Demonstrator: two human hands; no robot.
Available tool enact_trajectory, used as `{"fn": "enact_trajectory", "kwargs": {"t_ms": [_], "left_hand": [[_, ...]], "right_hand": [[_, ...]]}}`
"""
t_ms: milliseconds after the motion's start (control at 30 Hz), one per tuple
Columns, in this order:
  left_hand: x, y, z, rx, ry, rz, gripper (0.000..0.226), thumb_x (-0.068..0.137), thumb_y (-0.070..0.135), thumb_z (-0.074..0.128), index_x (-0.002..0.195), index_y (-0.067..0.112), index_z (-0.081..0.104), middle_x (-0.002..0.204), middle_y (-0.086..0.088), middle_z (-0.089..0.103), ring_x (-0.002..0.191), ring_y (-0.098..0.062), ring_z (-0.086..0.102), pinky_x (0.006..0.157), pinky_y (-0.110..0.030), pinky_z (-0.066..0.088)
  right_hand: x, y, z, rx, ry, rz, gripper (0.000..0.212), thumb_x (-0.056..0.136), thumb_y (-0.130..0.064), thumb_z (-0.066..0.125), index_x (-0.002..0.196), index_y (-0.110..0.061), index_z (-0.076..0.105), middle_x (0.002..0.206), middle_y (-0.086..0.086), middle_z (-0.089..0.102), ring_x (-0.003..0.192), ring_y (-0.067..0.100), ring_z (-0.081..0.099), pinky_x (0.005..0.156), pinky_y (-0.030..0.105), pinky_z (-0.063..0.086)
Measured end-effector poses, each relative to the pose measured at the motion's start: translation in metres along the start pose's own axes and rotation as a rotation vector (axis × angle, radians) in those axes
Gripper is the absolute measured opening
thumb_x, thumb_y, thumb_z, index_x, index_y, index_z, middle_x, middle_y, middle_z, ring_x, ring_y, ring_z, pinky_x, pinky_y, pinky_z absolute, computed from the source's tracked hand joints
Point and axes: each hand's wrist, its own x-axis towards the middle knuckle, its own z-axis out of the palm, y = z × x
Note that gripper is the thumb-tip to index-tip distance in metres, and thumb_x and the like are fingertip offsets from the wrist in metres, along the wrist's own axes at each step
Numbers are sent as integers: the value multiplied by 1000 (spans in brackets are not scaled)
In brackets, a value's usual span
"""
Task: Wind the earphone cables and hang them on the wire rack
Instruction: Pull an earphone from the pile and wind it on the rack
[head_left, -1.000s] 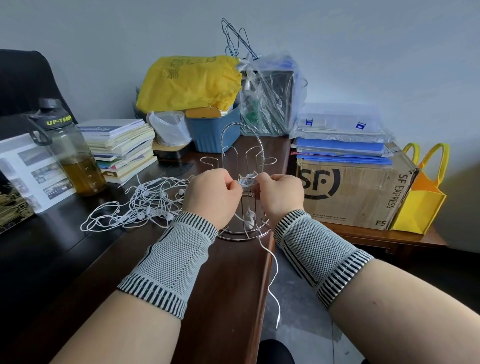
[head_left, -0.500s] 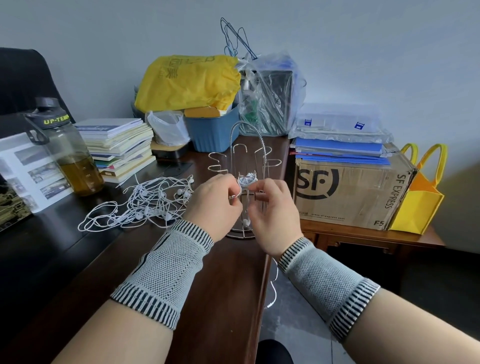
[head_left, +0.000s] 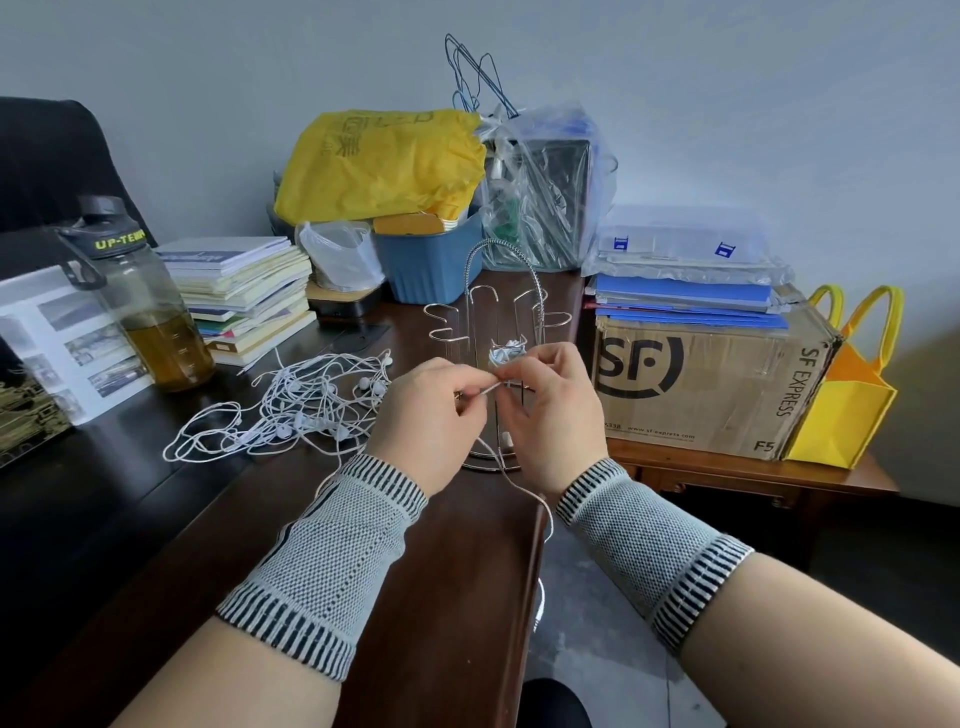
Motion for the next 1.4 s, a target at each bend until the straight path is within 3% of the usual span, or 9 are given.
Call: {"fn": "enact_trajectory", "kwargs": {"t_ms": [133,233,333,433,600,833,1067,1233,1400], "left_hand": [[-2,0,-9,0,-71,-131,16,85,15,65,91,26,74,79,14,68,72,-2,62,74,-18,50],[-1,-2,-15,-44,-74,-210,10,86,16,65,82,22,72,71,11,67,72,-6,63,70,-21,50],[3,2,-15,-418,21,-365,13,90,17,63,78,17,69,64,7,68,70,-13,67,73,-34,55],[6,16,-7,-647,37,-401,15,92,17,64,78,15,70,63,5,69,61,-6,67,70,-31,55],[11,31,4,-815,85,-410,19,93,23,62,77,20,71,59,6,67,56,-5,58,65,-25,53],[25,31,3,-256,130,-377,34,95,34,55,68,20,71,60,5,70,62,-14,66,68,-33,57],[30,27,-2,107,36,-272,43,94,35,49,65,10,71,68,-3,71,63,-22,64,59,-34,55],[24,27,-5,193,29,-207,44,91,26,50,50,11,40,52,-4,43,55,-23,44,47,-29,27],[16,11,-1,50,-31,-158,32,88,23,54,65,4,65,72,-6,66,74,-24,57,65,-33,45]], "right_hand": [[1,2,-4,87,5,56,6,86,-15,67,90,-15,71,93,-8,49,72,-7,45,66,9,36],[4,3,-6,186,-1,145,4,88,-16,64,85,-18,64,91,-6,56,78,6,57,76,25,49],[8,2,-6,369,-32,400,9,89,-22,64,81,-19,61,85,-2,65,74,9,63,73,32,55],[9,0,-5,520,-10,543,14,90,-21,63,82,-10,64,66,-2,63,51,2,54,52,25,49],[13,0,-5,596,18,572,20,92,-21,59,73,-15,62,67,3,62,54,7,54,55,26,49],[26,-4,-5,488,14,649,36,90,-31,56,74,0,64,78,18,70,76,35,66,73,45,55],[37,-10,-8,357,-14,703,37,86,-29,57,67,1,64,67,16,67,61,24,59,67,39,54],[41,-10,-11,267,-63,686,39,87,-29,58,52,-12,53,54,3,54,53,16,49,61,34,48],[40,-6,-10,325,-62,683,30,83,-31,62,59,-14,58,73,10,71,72,27,68,75,44,57]]}}
